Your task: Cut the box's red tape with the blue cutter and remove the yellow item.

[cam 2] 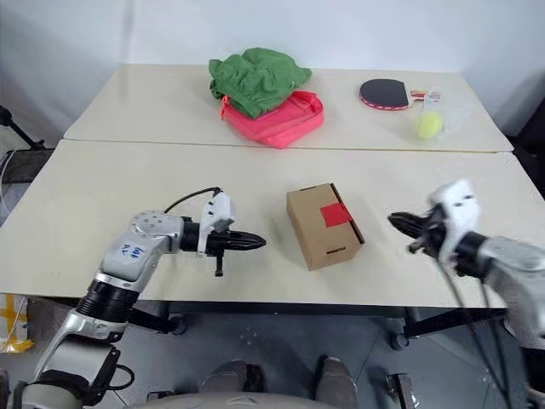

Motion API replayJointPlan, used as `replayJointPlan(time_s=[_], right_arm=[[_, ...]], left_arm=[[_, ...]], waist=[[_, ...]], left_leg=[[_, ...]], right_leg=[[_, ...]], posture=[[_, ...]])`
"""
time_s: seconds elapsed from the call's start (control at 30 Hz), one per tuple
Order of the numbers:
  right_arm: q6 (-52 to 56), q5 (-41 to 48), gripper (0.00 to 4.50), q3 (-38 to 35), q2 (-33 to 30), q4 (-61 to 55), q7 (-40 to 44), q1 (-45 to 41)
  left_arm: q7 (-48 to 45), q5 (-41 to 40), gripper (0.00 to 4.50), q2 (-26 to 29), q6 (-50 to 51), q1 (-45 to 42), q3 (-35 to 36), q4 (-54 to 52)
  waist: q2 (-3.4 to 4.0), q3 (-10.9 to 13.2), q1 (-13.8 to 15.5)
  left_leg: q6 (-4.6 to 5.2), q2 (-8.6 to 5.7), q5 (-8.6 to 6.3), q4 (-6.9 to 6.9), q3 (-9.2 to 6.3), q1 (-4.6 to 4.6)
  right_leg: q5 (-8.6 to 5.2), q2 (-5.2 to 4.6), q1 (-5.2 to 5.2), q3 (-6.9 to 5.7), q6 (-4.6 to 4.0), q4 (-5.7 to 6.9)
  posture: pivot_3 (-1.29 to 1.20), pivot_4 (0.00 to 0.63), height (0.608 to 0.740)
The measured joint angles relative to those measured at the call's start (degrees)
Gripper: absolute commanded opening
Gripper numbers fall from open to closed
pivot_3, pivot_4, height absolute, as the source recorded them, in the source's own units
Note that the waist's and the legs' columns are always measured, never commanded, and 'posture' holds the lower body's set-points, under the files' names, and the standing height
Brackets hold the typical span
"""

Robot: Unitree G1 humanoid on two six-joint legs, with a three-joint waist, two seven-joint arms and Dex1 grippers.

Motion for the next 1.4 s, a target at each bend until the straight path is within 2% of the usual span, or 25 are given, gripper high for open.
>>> replayJointPlan(time_s=[0.13,0.33,0.47,0.77,0.87,1.0,1.13,1.23,1.4], right_arm=[[-2.57,-5.11,0.06,7.01,4.43,1.21,-0.40,-3.17],[3.93,-1.84,0.06,8.63,5.37,-4.87,2.64,-3.51],[7.92,-1.71,0.06,8.96,6.28,-8.66,1.84,-3.26],[10.88,-4.01,0.06,10.44,7.42,-8.78,-0.72,-2.53],[16.96,1.28,0.63,4.08,5.70,-9.99,-0.03,-1.03],[30.06,12.55,2.02,-7.72,5.11,-11.12,-1.61,-3.61],[41.76,21.07,3.41,-12.67,8.19,-10.85,-6.75,-9.12],[48.79,24.28,4.45,-15.11,15.72,-8.23,-14.05,-14.64],[51.47,23.67,4.48,-14.28,18.46,-6.37,-19.53,-17.26]], left_arm=[[2.91,1.67,0.00,-3.53,1.27,-1.67,-2.97,0.20],[6.06,2.84,0.00,-5.32,2.82,-3.37,-3.78,1.85],[6.57,3.39,0.00,-3.81,3.52,-3.36,-3.68,2.07],[3.69,3.06,0.00,-0.65,4.67,-3.22,-4.07,-0.75],[1.79,2.99,0.00,2.52,5.04,-3.95,-3.96,-0.66],[-2.78,0.51,0.00,5.61,5.79,-8.59,-1.46,0.00],[-3.96,-1.74,0.00,3.20,4.99,-13.85,0.40,2.01],[-1.86,-1.11,0.00,-1.12,2.92,-15.56,-0.12,7.21],[0.81,1.84,0.00,-4.60,-0.90,-16.01,-2.45,11.40]], waist=[[0.02,0.01,0.16],[0.02,0.01,-0.02],[0.02,0.01,-0.51],[0.02,0.01,-0.45],[0.03,0.02,-0.43],[0.03,0.02,-0.41],[0.03,0.01,-0.46],[0.03,0.02,-0.53],[0.03,0.02,-0.52]], left_leg=[[0.00,-0.02,0.00,0.00,0.02,-0.02],[0.00,0.01,0.00,0.01,-0.03,0.01],[0.00,0.03,0.00,-0.02,-0.05,0.03],[-0.01,0.03,-0.01,-0.02,-0.04,0.02],[-0.01,0.04,-0.01,-0.02,-0.05,-0.02],[-0.01,0.07,-0.01,-0.01,-0.07,-0.01],[-0.02,0.06,-0.03,-0.05,-0.09,0.03],[-0.02,0.05,-0.02,-0.05,-0.03,0.00],[-0.03,0.02,-0.02,-0.22,0.03,-0.07]], right_leg=[[0.00,0.00,0.00,-0.03,0.00,0.00],[0.00,0.01,0.02,-0.03,0.00,0.00],[0.00,0.01,0.02,-0.05,-0.01,0.02],[-0.03,0.01,0.01,-0.04,-0.05,0.00],[-0.04,0.01,-0.02,-0.03,-0.07,0.00],[-0.05,0.00,-0.01,-0.04,-0.10,0.00],[-0.05,0.00,0.01,-0.04,-0.10,0.02],[-0.05,0.01,-0.05,-0.04,-0.10,0.05],[-0.05,0.01,-0.18,-0.06,-0.09,0.05]], posture=[[0.00,0.150,0.740],[0.00,0.150,0.740],[0.00,0.150,0.740],[0.00,0.150,0.740],[0.00,0.150,0.740],[0.00,0.150,0.740],[0.00,0.150,0.740],[0.00,0.150,0.740],[0.00,0.150,0.740]])
